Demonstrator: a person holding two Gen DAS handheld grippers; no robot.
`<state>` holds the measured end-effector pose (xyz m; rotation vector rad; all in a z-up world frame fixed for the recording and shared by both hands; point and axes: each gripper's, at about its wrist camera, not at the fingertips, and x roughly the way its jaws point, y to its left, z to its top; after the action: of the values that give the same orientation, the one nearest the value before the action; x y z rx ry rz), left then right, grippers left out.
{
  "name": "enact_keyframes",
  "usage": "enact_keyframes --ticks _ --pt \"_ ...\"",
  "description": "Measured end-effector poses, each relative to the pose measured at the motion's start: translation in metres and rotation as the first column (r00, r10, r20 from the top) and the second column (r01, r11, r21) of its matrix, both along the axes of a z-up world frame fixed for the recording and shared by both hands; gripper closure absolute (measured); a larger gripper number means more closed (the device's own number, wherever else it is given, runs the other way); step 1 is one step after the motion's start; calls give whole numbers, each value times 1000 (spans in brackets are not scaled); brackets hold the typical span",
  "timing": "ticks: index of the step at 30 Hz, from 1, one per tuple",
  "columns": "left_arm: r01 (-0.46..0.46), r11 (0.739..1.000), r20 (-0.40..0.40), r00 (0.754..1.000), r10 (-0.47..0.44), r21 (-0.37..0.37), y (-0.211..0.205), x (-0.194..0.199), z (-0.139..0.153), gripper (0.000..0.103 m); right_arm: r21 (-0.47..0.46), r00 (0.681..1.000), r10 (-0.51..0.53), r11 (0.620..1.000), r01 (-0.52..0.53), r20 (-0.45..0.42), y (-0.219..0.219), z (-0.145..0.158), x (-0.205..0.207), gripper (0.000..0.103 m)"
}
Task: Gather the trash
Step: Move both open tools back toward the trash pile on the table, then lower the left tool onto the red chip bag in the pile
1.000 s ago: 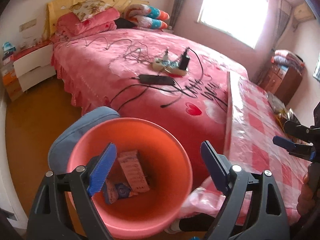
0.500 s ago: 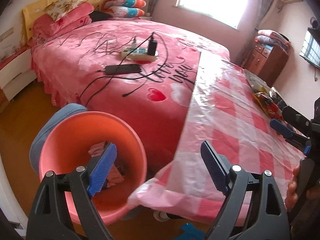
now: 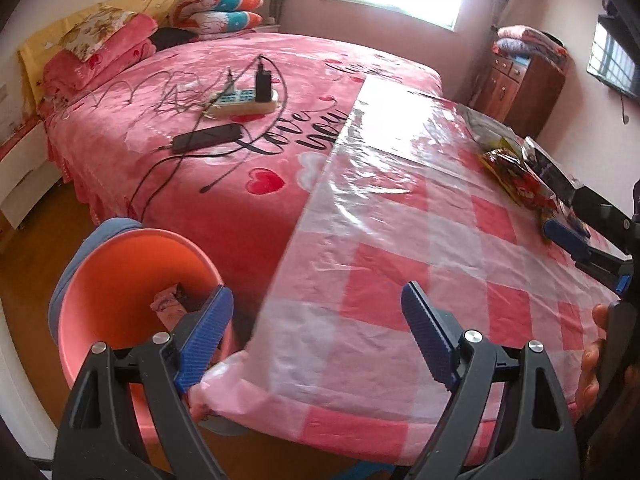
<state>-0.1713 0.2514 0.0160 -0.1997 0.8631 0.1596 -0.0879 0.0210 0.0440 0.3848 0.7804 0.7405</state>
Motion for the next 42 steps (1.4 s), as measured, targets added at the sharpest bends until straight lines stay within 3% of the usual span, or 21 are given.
enact_keyframes --ticks 12,23,35,42 --pt "80 996 -35 996 -79 40 -44 15 -1 16 25 997 -54 998 55 -46 -45 -11 11 5" --pt "150 987 -63 987 -147 52 -85 36 5 16 0 985 -174 985 174 -18 -94 -5 16 5" --pt "281 960 4 960 -281 -9 -149 78 30 16 -12 914 -406 914 406 -2 -179 3 32 5" --pt "325 938 16 946 -325 -118 -178 120 36 16 -64 871 -492 869 491 6 -221 6 60 5"
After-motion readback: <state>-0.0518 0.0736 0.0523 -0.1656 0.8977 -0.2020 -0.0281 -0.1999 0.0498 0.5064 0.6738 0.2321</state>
